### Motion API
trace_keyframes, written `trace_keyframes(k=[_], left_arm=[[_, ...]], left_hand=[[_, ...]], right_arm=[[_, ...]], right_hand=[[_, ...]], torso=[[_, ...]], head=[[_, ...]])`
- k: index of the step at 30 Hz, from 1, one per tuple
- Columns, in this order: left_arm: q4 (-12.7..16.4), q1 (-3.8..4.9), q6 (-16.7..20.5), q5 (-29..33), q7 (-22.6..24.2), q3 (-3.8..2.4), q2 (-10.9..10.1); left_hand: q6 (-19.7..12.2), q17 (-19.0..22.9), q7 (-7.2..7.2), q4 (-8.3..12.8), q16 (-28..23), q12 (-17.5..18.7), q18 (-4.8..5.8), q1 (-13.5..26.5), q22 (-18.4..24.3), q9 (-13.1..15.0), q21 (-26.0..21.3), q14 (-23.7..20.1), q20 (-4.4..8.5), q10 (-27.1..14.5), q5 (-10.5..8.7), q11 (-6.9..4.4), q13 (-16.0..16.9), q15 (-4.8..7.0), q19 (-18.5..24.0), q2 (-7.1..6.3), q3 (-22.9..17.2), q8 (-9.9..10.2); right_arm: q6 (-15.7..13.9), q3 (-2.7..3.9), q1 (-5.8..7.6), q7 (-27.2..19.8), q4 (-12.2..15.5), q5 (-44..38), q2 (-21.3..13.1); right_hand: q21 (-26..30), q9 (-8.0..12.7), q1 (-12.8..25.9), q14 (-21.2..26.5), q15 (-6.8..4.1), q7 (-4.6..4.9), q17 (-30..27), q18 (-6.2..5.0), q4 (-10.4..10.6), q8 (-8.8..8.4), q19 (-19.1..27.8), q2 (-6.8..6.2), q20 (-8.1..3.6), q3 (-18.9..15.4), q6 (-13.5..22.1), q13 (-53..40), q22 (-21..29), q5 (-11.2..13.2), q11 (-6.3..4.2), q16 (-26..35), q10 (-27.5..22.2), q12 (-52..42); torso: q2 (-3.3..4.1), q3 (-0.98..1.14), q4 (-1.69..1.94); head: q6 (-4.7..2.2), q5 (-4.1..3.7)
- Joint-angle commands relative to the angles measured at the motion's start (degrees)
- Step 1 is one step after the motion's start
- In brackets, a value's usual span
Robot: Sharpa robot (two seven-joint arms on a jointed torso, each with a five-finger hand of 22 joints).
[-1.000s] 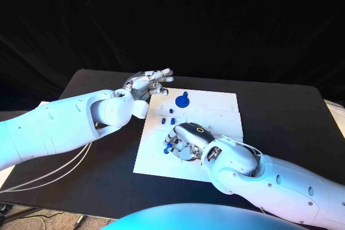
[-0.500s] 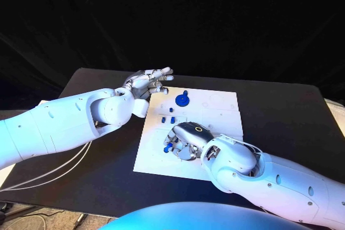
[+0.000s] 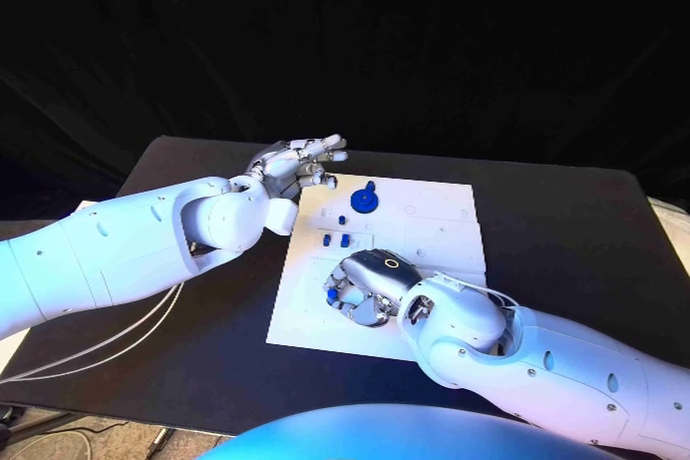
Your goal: Assemble the parts on the task board
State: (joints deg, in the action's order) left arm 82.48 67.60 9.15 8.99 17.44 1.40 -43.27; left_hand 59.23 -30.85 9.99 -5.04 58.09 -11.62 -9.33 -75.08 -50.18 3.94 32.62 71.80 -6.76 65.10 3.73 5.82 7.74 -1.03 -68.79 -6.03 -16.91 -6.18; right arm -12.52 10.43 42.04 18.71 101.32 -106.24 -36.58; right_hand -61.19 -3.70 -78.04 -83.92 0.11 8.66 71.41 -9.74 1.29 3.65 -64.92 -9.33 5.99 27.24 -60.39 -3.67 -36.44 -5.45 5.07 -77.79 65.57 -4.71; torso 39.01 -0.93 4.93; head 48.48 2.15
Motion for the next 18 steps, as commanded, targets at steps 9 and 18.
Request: trace_keyframes(k=[9, 18], left_arm=[[-0.03, 0.02, -1.33, -0.27, -0.03, -0.04, 0.16], [-0.23, -0.07, -1.57, -0.46, -0.23, 0.11, 0.05]], left_hand=[[-0.23, 0.09, 0.02, -0.11, -0.01, -0.18, -1.09, -0.64, 0.05, -0.08, -0.36, -0.49, -0.10, -0.31, -0.28, -0.04, 0.05, -0.01, -0.31, 0.01, 0.33, -0.36], [-0.29, 0.26, 0.04, -0.10, -0.07, -0.24, -1.09, -0.75, 0.09, -0.08, -0.42, -0.57, -0.11, -0.42, -0.28, -0.02, 0.05, -0.03, -0.33, 0.04, 0.48, -0.37]], right_arm=[[-3.15, -0.42, -0.19, 0.29, -0.11, 0.90, 0.03], [-9.38, 1.27, -0.18, -0.54, 3.91, 4.05, -4.53]], right_hand=[[4.02, -0.20, -0.09, -2.30, 1.04, 0.46, -1.52, -0.62, 0.37, -0.02, 1.92, -0.51, 0.88, -9.45, 4.51, -0.10, 5.42, -1.04, 1.16, 0.65, -7.14, -0.19], [5.16, -0.39, -0.96, -2.00, 1.12, 0.67, -2.86, -0.84, 0.83, 0.24, 2.27, 0.73, 0.72, -11.83, 3.14, -0.26, 6.94, -3.42, 1.09, 1.50, -6.39, -2.04]], torso=[[0.03, 0.08, -0.06], [-0.09, 0.16, -0.26]], head=[[-0.10, -0.02], [-0.53, -0.35]])
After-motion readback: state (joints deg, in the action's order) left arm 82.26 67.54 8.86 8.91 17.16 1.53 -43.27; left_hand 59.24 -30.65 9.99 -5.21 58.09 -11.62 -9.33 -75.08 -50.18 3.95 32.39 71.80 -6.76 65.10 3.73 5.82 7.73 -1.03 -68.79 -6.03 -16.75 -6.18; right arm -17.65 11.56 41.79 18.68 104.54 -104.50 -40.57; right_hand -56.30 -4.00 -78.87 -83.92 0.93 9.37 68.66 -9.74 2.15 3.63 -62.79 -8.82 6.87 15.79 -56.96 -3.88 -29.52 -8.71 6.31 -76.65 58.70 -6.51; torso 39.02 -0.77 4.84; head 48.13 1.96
